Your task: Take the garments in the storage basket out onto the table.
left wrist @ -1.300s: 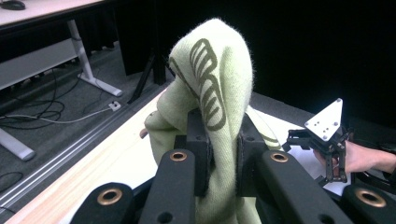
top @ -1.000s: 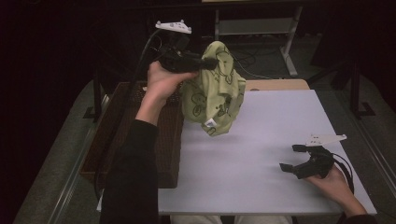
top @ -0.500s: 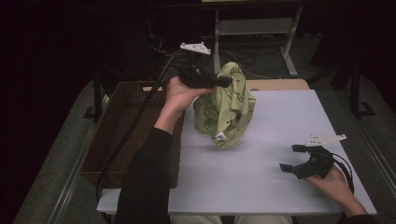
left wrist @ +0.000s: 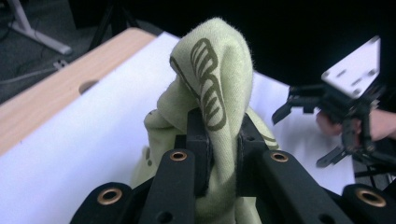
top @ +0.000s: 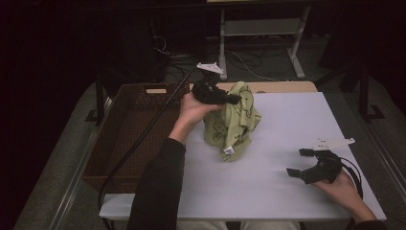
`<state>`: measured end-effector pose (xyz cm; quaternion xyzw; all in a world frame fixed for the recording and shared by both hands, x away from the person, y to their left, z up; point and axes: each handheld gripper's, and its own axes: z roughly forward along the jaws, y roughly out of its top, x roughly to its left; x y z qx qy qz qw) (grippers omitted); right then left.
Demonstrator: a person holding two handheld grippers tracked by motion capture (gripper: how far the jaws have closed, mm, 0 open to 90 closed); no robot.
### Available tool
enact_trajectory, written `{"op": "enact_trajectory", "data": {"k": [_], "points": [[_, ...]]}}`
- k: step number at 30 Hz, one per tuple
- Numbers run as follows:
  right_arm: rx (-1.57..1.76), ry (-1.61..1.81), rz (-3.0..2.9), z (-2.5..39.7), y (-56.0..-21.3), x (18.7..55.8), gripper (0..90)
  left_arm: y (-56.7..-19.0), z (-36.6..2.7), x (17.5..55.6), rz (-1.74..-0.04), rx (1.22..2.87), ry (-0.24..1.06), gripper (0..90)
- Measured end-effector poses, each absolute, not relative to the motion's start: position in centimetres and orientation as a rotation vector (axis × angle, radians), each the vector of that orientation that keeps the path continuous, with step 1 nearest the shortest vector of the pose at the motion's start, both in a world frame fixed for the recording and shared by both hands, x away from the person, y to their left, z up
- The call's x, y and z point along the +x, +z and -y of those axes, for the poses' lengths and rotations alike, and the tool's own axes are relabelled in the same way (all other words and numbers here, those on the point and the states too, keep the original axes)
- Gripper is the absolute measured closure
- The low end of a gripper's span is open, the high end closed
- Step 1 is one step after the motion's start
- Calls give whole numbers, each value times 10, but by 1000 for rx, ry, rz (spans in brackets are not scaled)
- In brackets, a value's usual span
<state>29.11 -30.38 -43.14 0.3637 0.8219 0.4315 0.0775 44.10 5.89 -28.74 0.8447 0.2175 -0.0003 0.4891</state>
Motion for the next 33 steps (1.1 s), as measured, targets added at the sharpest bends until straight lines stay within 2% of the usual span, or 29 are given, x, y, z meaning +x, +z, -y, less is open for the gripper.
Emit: {"op": "enact_trajectory", "data": {"k": [10,14,18,25,27,31,32,33], "points": [[1100,1282,-2465,303,-432,291,0,-316,-52,445,-548,2084,-44,779],[1097,1279,-2461,303,-432,291,0,-326,-47,444,-548,2126,-39,745],[1093,1282,-2460,304,-432,291,0,-330,-43,444,-583,2128,-37,638],[1093,1280,-2459,304,-432,291,0,-328,-43,442,-631,2133,-37,351],[1094,1280,-2458,303,-432,291,0,-327,-44,442,-647,2125,-47,315],[1097,1276,-2457,303,-431,290,0,-323,-45,440,-644,2134,-44,176],[1097,1278,-2458,303,-431,290,0,-321,-46,438,-654,2126,-36,176],[1095,1277,-2458,302,-431,290,0,-320,-47,438,-660,2130,-24,123]]}}
